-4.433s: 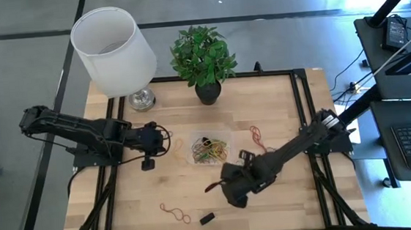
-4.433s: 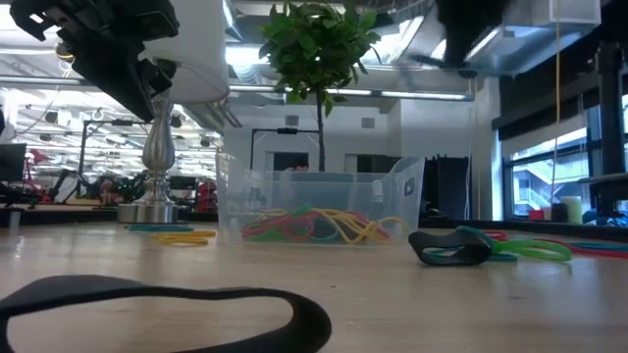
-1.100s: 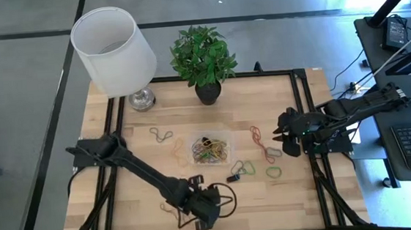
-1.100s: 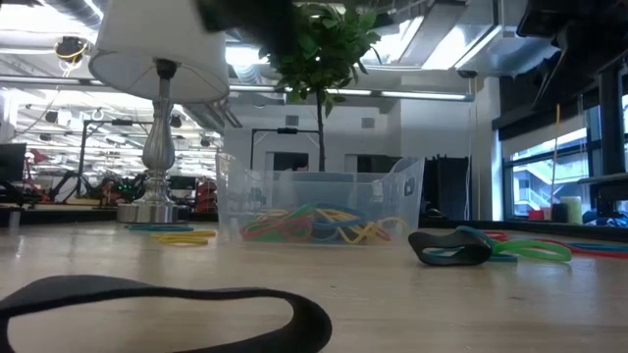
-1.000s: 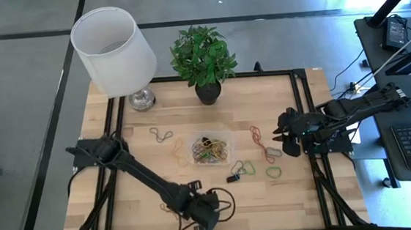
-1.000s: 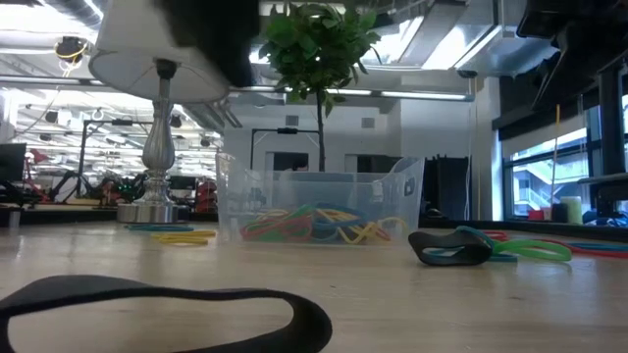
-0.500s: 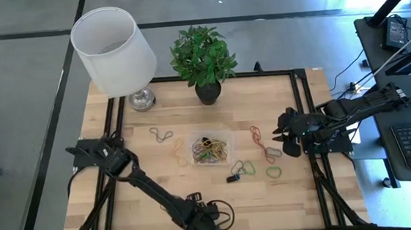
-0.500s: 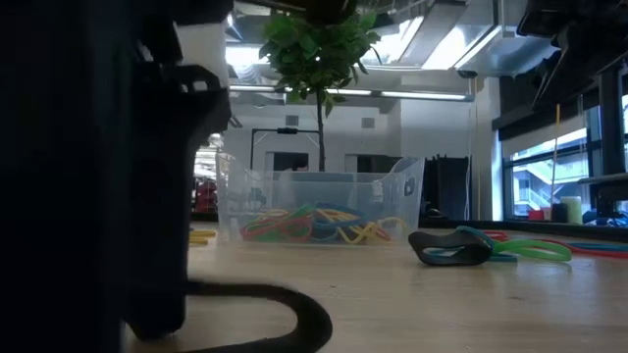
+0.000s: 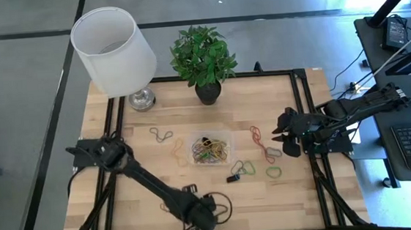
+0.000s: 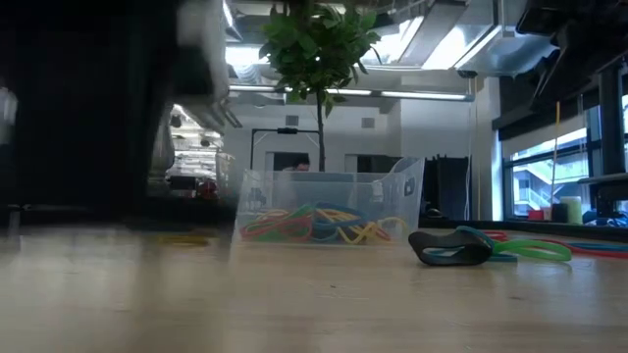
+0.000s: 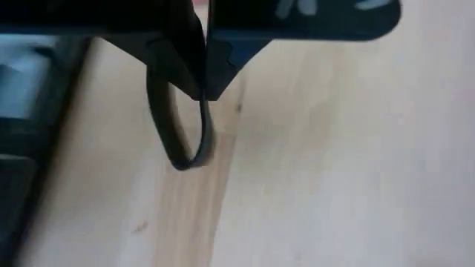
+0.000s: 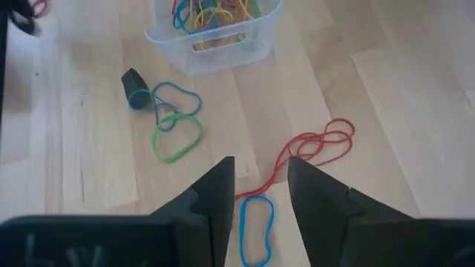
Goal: Pick and place rubber bands into bin
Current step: Put the bottom black rubber band into the transparent container
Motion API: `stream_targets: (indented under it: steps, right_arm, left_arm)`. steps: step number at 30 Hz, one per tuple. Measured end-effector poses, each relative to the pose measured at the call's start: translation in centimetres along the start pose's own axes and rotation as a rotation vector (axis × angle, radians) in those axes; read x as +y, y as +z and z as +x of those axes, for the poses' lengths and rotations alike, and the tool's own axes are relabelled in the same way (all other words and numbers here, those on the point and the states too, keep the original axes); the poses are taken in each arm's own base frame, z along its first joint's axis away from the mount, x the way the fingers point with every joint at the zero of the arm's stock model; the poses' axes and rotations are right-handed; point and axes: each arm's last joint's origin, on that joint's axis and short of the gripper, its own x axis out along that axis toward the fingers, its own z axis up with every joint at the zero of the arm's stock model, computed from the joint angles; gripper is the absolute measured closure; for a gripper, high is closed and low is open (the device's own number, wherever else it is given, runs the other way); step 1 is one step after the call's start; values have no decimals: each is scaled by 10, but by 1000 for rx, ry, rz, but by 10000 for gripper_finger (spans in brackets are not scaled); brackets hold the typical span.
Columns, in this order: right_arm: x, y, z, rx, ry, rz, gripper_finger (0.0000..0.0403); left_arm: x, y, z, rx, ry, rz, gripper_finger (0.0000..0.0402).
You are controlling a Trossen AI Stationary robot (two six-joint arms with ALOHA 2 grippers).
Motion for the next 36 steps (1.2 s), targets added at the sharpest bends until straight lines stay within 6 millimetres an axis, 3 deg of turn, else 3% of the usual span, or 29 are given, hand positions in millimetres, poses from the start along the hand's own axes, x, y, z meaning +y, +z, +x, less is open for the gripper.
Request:
stream_targets:
  steps: [9,13,17,23,31,36]
  right_arm:
    - [3,6,0,-60,30,15,273]
    - [5,9,3,-75,37,20,273]
    - [7,11,9,-58,29,42,273]
    - [11,12,22,0,-1,71,273]
    - [13,12,33,51,-27,39,273]
    - [13,12,33,51,-27,24,273]
  left_arm:
    - [72,32,-111,-160,76,-32,397]
    - [114,56,-129,-215,143,33,398]
    - [156,81,-121,-165,146,90,398]
    - [192,105,-78,-33,134,159,398]
    - [192,112,-25,72,135,208,381]
    - [186,113,-19,50,131,175,333]
